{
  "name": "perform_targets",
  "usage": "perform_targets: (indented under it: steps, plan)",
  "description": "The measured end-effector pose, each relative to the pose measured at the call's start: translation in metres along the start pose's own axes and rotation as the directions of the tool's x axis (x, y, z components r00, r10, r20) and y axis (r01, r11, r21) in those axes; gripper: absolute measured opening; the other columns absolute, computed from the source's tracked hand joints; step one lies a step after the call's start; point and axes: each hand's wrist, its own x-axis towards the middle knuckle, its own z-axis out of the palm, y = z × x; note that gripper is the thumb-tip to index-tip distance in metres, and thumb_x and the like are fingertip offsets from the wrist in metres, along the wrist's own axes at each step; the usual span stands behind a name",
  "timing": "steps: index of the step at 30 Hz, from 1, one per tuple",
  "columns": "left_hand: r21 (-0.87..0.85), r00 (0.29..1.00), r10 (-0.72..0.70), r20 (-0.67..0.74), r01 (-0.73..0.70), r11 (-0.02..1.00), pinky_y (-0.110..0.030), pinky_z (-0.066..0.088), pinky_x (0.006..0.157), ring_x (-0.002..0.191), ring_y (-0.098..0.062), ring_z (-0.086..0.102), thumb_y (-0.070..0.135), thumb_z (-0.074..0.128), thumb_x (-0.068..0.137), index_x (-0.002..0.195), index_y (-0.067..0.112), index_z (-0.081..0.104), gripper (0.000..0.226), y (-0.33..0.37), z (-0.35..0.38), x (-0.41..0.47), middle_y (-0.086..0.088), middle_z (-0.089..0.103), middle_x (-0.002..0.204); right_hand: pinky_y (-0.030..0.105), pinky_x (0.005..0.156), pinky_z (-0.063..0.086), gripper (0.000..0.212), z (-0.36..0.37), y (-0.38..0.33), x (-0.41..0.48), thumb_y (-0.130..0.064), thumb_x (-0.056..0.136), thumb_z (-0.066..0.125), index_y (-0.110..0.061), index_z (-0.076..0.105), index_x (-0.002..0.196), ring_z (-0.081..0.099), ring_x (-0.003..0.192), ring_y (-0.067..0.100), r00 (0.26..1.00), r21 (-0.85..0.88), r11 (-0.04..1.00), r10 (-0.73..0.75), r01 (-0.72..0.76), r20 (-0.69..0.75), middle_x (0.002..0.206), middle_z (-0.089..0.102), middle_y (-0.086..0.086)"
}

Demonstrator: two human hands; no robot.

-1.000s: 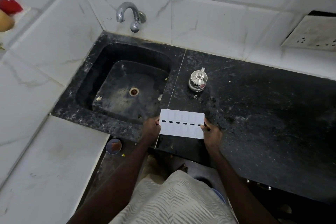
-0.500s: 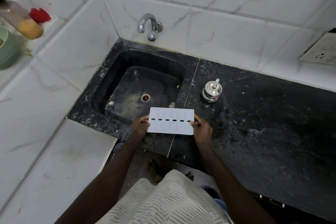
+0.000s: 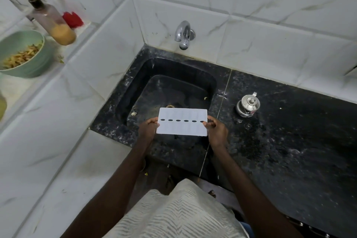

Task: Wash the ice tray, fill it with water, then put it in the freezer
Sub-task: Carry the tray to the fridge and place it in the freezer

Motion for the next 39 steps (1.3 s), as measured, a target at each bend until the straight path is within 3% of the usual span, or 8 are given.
perform_targets:
  steps: [5, 7, 11, 18, 21, 27, 32, 39]
  plan:
    - [-0.096, 0.996, 0.064, -0.059, -0.069, 0.993, -0.045, 0.059, 0.091, 0.095, -0.030, 0.074, 0.020, 0.076, 0.090, 0.092, 0.021, 0.076, 0.002, 0.035, -0.014, -0.022, -0.009, 0.077, 0.098, -0.001, 0.070, 0.040, 0.035, 0.011, -0.024, 0.005, -0.020, 0.090, 0.077, -0.014, 0.074, 0.124, 0.067, 0.082, 0.011, 1.000, 0.026, 0.999, -0.026, 0.026, -0.009, 0.088, 0.075, 0.005]
    - [-0.132, 0.992, 0.094, -0.087, -0.105, 0.986, -0.044, 0.059, 0.086, 0.091, -0.028, 0.073, 0.022, 0.076, 0.090, 0.094, 0.018, 0.076, 0.006, 0.043, -0.019, -0.027, -0.009, 0.077, 0.096, -0.001, 0.071, 0.041, 0.034, 0.013, -0.036, 0.004, -0.019, 0.091, 0.077, -0.015, 0.074, 0.125, 0.065, 0.081, 0.008, 0.999, 0.041, 0.999, -0.029, 0.030, -0.026, 0.089, 0.075, 0.004]
    - [-0.174, 0.986, 0.116, -0.117, -0.136, 0.975, -0.046, 0.062, 0.086, 0.095, -0.028, 0.075, 0.025, 0.079, 0.087, 0.097, 0.016, 0.079, 0.013, 0.051, -0.029, -0.028, -0.004, 0.079, 0.096, 0.015, 0.075, 0.048, 0.034, 0.014, -0.055, 0.002, -0.021, 0.091, 0.077, -0.018, 0.073, 0.125, 0.064, 0.077, 0.004, 0.998, 0.064, 0.996, -0.062, 0.063, -0.024, 0.086, 0.073, 0.000]
    - [-0.235, 0.982, 0.119, -0.150, -0.152, 0.960, -0.046, 0.062, 0.089, 0.097, -0.024, 0.074, 0.025, 0.081, 0.086, 0.103, 0.015, 0.080, 0.020, 0.058, -0.040, -0.031, -0.001, 0.079, 0.098, 0.006, 0.066, 0.046, 0.030, 0.013, -0.079, -0.005, -0.013, 0.091, 0.077, -0.017, 0.074, 0.120, 0.059, 0.070, 0.004, 0.997, 0.139, 0.988, -0.063, 0.067, -0.034, 0.081, 0.069, 0.010]
    - [-0.269, 0.981, 0.115, -0.154, -0.154, 0.951, -0.050, 0.062, 0.088, 0.097, -0.028, 0.074, 0.023, 0.082, 0.085, 0.098, 0.017, 0.080, 0.014, 0.059, -0.044, -0.038, -0.003, 0.079, 0.098, 0.015, 0.071, 0.048, 0.029, 0.014, -0.081, -0.005, -0.011, 0.090, 0.076, -0.016, 0.074, 0.118, 0.058, 0.069, 0.006, 0.998, 0.168, 0.984, -0.051, 0.055, -0.028, 0.073, 0.061, -0.001]
    - [-0.328, 0.962, 0.122, -0.243, -0.200, 0.923, -0.048, 0.059, 0.087, 0.100, -0.031, 0.073, 0.026, 0.080, 0.082, 0.082, 0.030, 0.081, 0.004, 0.054, -0.061, -0.062, 0.002, 0.080, 0.096, 0.030, 0.079, 0.058, 0.026, 0.021, -0.090, -0.007, -0.010, 0.090, 0.077, -0.021, 0.074, 0.113, 0.065, 0.079, 0.012, 0.997, 0.258, 0.966, -0.016, -0.005, 0.078, 0.077, 0.066, -0.003]
    - [-0.422, 0.948, 0.051, -0.313, -0.187, 0.887, -0.041, 0.060, 0.080, 0.089, -0.025, 0.074, 0.019, 0.077, 0.087, 0.094, 0.020, 0.080, 0.007, 0.043, -0.075, -0.093, 0.000, 0.080, 0.095, 0.044, 0.084, 0.063, 0.021, 0.028, -0.098, -0.011, -0.012, 0.088, 0.076, -0.023, 0.074, 0.105, 0.074, 0.093, 0.020, 0.979, 0.266, 0.962, 0.012, -0.066, 0.201, 0.095, 0.077, -0.002]
    - [-0.562, 0.904, -0.090, -0.418, -0.180, 0.807, -0.025, 0.058, 0.060, 0.073, -0.014, 0.073, 0.003, 0.069, 0.091, 0.102, -0.001, 0.076, 0.014, 0.013, -0.080, -0.141, -0.010, 0.078, 0.097, 0.050, 0.083, 0.062, 0.015, 0.043, -0.100, -0.021, -0.022, 0.084, 0.073, -0.026, 0.073, 0.098, 0.074, 0.092, 0.024, 0.938, 0.182, 0.982, -0.012, -0.055, 0.347, 0.094, 0.077, -0.004]
